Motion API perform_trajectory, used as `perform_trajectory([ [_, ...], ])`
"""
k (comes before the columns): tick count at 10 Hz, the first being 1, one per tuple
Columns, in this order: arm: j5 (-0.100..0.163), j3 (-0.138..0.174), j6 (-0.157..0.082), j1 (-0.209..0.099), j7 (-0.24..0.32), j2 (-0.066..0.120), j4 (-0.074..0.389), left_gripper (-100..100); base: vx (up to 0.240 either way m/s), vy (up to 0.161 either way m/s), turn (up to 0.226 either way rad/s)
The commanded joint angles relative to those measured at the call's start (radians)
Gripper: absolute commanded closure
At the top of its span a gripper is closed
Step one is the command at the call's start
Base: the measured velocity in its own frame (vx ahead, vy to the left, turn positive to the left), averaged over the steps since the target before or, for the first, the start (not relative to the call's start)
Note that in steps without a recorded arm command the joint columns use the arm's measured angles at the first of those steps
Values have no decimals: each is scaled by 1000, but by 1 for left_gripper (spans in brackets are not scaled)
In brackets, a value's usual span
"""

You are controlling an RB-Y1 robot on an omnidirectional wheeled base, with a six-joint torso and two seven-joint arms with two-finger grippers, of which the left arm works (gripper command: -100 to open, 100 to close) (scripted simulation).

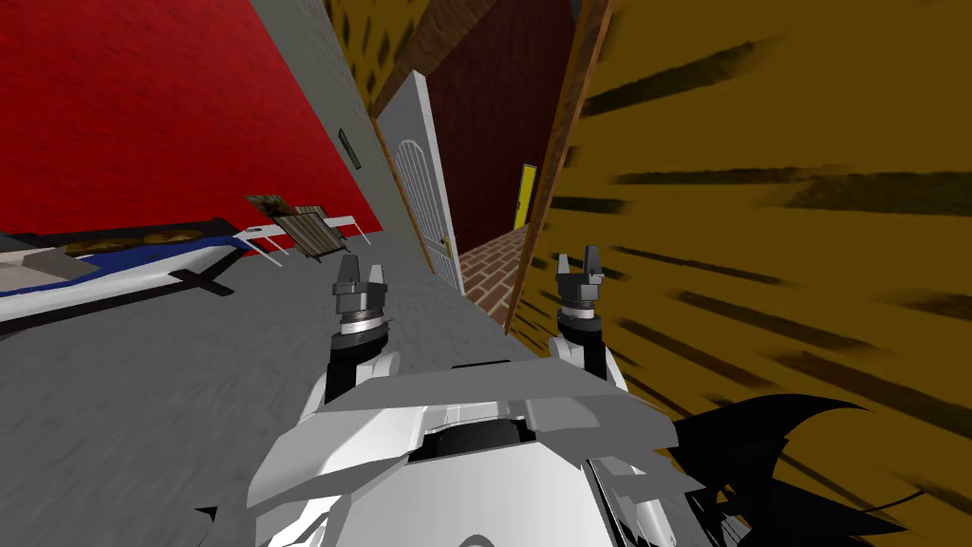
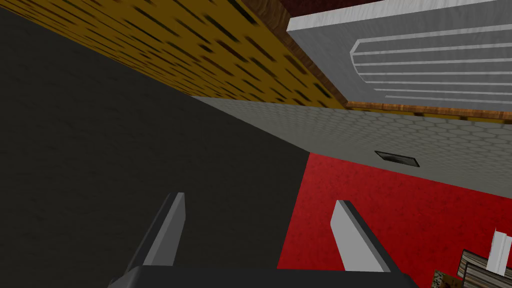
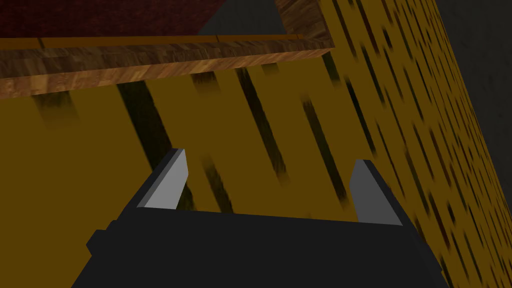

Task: Push the door open

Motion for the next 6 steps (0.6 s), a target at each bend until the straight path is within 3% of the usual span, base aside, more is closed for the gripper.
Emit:
perform_trajectory([
  [1,2,-6,4,-8,1,7,18,-100,182,57,-65],
  [6,8,-27,18,-35,4,27,84,-100,142,151,-89],
])
